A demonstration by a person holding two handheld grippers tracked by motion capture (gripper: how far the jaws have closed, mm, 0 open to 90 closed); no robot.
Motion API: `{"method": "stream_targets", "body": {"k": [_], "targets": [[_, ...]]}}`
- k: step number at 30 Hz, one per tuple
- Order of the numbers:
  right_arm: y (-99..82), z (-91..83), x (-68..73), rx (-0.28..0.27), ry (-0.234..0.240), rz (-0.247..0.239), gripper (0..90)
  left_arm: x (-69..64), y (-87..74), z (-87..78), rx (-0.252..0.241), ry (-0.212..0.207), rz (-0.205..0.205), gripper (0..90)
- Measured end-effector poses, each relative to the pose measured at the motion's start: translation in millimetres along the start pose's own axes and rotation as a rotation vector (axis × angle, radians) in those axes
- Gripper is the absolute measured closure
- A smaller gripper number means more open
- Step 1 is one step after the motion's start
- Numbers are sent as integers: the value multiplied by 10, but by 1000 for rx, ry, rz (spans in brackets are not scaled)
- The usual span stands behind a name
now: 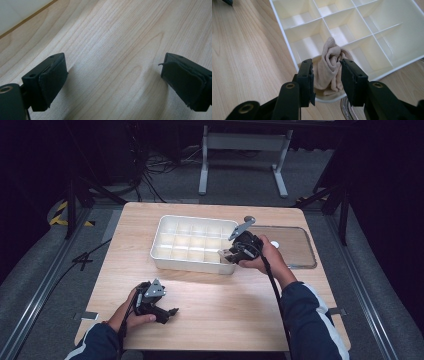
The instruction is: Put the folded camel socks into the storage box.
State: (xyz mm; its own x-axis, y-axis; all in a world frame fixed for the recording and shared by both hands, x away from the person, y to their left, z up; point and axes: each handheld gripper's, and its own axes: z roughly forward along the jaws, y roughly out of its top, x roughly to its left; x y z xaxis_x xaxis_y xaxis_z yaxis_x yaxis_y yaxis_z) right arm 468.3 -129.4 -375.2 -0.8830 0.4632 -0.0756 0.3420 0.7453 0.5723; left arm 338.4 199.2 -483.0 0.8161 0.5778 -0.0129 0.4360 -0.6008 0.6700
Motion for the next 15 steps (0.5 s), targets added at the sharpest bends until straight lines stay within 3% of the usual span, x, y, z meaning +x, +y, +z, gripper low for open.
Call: {"method": "stream_targets", "body": {"k": [3, 15], "targets": [[-47, -93, 1, -29, -11, 2, 611, 0, 0, 1, -1, 0, 0, 69], [-194, -296, 75, -63, -43, 1, 539, -3, 1, 11, -7, 2, -3, 62]]}}
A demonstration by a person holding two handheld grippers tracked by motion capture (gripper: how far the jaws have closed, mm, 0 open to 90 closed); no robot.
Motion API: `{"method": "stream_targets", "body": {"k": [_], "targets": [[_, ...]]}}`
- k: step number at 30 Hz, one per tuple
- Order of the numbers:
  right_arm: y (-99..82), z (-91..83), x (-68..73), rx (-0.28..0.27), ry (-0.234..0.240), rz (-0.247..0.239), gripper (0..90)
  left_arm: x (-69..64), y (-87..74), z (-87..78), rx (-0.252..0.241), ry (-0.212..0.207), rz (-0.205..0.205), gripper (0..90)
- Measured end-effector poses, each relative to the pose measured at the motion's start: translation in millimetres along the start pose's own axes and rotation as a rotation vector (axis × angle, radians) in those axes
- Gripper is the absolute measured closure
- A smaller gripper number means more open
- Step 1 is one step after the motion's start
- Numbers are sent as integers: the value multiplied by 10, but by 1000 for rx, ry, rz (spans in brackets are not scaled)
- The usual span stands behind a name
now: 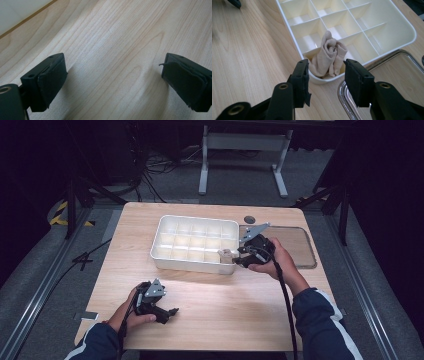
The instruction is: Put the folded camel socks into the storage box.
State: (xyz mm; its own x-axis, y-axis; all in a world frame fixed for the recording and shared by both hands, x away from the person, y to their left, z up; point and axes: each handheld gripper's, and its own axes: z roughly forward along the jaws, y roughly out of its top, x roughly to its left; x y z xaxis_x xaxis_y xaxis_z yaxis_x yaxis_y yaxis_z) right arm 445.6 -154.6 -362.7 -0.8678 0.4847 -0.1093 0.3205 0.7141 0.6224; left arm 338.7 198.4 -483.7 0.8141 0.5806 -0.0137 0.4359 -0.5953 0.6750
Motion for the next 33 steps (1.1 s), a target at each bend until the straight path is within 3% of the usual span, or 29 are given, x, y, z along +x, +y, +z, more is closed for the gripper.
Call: {"method": "stream_targets", "body": {"k": [3, 8, 20, 24, 33], "targets": [[-45, -50, 8, -8, -42, 1, 512, 1, -2, -2, 0, -1, 2, 62], [-146, -124, 20, -14, -69, 7, 482, 1, -2, -2, 0, 0, 2, 62], [-342, -243, 35, -17, -107, 0, 450, 1, -2, -2, 1, -1, 1, 61], [-398, -251, 49, 8, -134, -15, 448, 1, -2, -2, 0, 0, 2, 61], [-574, -290, 70, 16, -154, -1, 436, -1, -2, -2, 1, 2, 0, 60]]}}
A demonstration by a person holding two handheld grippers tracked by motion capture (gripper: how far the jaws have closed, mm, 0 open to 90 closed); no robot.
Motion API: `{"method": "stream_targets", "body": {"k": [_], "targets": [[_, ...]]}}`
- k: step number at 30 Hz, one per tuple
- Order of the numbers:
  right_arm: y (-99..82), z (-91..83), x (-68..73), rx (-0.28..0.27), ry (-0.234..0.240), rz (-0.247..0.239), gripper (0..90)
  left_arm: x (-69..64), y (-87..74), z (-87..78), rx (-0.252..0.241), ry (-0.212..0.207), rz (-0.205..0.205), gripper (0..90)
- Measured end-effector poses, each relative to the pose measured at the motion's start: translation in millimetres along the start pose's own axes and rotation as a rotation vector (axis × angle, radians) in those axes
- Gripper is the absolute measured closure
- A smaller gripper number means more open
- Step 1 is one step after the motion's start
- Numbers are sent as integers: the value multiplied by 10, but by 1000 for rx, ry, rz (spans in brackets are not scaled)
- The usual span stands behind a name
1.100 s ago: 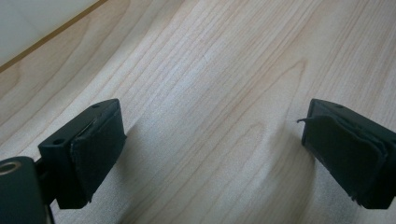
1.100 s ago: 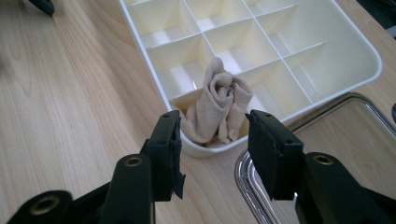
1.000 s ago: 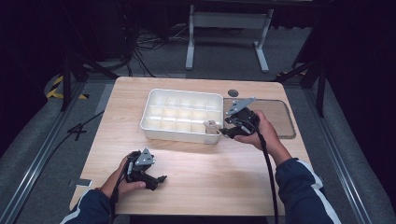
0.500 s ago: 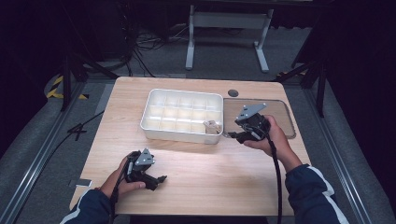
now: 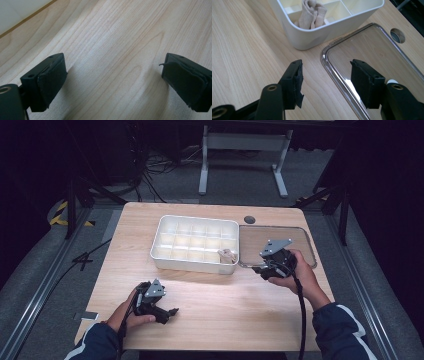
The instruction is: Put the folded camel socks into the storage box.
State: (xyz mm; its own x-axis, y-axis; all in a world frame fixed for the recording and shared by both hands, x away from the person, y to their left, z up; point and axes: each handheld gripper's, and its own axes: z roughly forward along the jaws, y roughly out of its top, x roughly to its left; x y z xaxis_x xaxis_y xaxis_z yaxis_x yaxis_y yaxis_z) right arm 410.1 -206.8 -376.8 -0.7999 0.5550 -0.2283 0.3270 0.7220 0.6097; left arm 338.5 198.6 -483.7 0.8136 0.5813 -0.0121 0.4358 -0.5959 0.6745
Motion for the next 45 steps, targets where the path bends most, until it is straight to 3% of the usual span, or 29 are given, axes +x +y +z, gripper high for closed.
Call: {"method": "stream_targets", "body": {"k": [22, 35, 38, 45], "targets": [[-520, -59, 106, 36, -29, 8, 408, -4, -1, -1, 0, 3, -2, 60], [-806, -142, 164, 13, -43, 20, 385, -7, 2, 3, 1, 4, -4, 53], [-916, -156, 184, -8, -22, 33, 376, -7, 2, 3, 1, 5, -3, 53], [-1186, -181, 185, -19, -22, 82, 362, -7, 2, 2, 1, 5, -3, 53]]}}
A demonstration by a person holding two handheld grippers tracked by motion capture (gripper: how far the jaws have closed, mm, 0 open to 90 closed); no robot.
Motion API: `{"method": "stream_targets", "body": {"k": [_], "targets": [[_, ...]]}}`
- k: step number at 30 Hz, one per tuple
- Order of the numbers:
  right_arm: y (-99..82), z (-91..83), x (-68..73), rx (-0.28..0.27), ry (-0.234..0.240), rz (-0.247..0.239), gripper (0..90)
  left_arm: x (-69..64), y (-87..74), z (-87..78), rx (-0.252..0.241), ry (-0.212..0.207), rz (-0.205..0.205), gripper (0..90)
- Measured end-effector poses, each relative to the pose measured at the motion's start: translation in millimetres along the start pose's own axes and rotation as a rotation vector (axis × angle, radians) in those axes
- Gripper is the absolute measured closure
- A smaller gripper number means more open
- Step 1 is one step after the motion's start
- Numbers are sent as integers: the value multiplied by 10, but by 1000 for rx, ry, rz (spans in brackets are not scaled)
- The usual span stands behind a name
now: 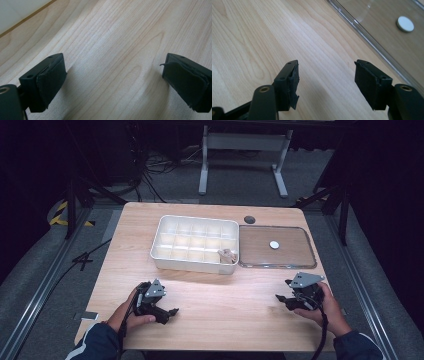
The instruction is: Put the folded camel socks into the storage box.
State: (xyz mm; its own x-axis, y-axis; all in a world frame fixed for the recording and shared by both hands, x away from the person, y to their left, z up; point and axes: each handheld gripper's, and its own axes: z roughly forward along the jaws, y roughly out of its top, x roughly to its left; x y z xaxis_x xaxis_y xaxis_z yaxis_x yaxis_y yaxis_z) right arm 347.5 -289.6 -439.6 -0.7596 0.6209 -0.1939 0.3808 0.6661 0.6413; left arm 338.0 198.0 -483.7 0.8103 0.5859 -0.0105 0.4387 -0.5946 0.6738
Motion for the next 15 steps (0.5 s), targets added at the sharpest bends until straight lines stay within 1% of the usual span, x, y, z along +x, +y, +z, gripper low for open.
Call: {"method": "stream_targets", "body": {"k": [3, 6, 8, 9, 10, 15], "targets": [[-109, -28, -22, -15, -2, 33, 355, 0, 0, 0, 0, 0, 0, 53], [-230, -52, -45, -34, 15, 78, 349, 0, 0, 0, 0, 0, 0, 53], [-315, -55, -61, -39, 12, 100, 347, 0, 0, 0, 0, 0, 0, 53], [-367, -56, -73, -48, 7, 120, 347, 0, 0, 0, 0, 0, 0, 53], [-405, -55, -84, -46, 10, 135, 345, 0, 0, 0, 0, 0, 0, 53], [-582, -53, -102, -72, 24, 189, 332, 0, 0, 0, 0, 0, 0, 53]]}}
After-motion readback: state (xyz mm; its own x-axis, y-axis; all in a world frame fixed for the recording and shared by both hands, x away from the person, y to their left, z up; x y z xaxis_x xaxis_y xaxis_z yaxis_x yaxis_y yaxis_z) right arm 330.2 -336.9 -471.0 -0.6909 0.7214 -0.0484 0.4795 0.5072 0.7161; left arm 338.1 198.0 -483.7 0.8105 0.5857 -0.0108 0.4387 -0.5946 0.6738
